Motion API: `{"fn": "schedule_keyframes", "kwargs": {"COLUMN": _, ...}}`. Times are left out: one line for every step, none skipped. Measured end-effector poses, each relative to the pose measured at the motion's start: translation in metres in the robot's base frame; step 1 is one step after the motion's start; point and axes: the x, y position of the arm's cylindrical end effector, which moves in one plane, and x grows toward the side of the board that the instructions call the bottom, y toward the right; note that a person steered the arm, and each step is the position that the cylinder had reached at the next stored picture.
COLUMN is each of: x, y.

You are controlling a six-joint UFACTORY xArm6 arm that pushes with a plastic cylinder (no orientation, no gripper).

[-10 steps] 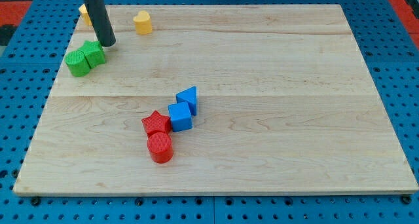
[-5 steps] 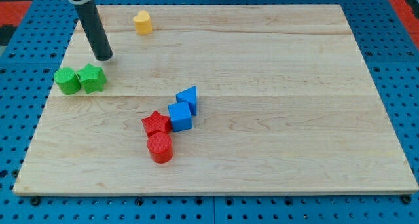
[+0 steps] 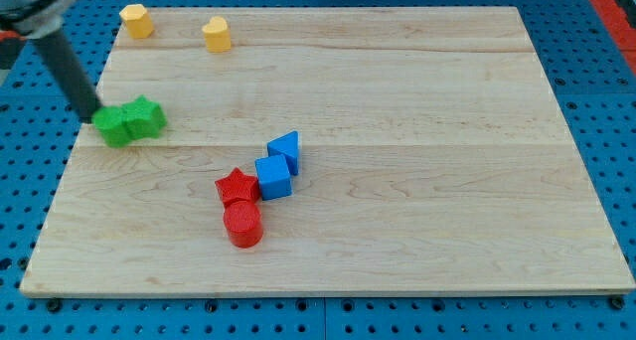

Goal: Push the green blocks into the blue blocks

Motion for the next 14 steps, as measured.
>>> {"fn": "schedule_keyframes", "kwargs": {"x": 0.0, "y": 0.083}}
{"fn": "schedule_keyframes", "kwargs": {"x": 0.017, "y": 0.125}}
{"fn": "schedule_keyframes", "kwargs": {"x": 0.01, "y": 0.113}}
{"fn": "schedule_keyframes", "kwargs": {"x": 0.003, "y": 0.155}}
{"fn": "schedule_keyframes", "kwargs": {"x": 0.02, "y": 0.189}}
{"fn": "schedule_keyframes", "kwargs": {"x": 0.035, "y": 0.169}}
{"fn": "schedule_keyframes", "kwargs": {"x": 0.021, "y": 0.156}}
{"fn": "schedule_keyframes", "kwargs": {"x": -0.021, "y": 0.112}}
{"fn": "schedule_keyframes", "kwargs": {"x": -0.01, "y": 0.023}}
{"fn": "schedule_keyframes", "kwargs": {"x": 0.008, "y": -0.018}}
{"fn": "schedule_keyframes", "kwargs": {"x": 0.027, "y": 0.009}}
{"fn": "schedule_keyframes", "kwargs": {"x": 0.035, "y": 0.112}}
{"fn": "schedule_keyframes", "kwargs": {"x": 0.042, "y": 0.161}}
{"fn": "schedule_keyframes", "kwargs": {"x": 0.052, "y": 0.088}}
